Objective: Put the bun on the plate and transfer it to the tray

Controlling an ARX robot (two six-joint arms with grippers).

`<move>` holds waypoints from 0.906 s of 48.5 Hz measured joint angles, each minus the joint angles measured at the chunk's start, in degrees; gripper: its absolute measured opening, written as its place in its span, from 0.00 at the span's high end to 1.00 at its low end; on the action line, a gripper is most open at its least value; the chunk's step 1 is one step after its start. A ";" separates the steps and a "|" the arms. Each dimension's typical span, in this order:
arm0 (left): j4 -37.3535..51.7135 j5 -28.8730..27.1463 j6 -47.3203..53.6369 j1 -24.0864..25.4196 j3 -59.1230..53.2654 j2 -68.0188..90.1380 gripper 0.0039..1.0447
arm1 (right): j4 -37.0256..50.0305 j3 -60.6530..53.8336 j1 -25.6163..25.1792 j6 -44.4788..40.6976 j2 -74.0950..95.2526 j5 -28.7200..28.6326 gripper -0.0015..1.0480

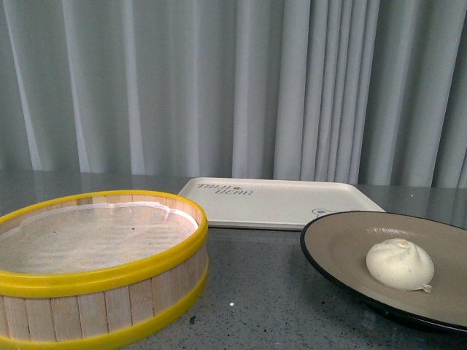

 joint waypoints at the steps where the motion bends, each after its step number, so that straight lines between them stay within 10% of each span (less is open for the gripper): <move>1: 0.00 0.00 0.02 0.00 0.00 0.00 0.06 | -0.28 0.33 0.81 -3.30 1.27 -0.04 0.08; 19: 0.00 0.00 0.02 0.00 0.00 0.00 0.06 | 20.46 2.16 18.86 -23.34 23.69 9.68 0.08; 44: 0.00 0.00 0.02 0.00 0.00 0.00 0.06 | 31.52 2.56 20.68 -21.31 34.60 11.89 0.17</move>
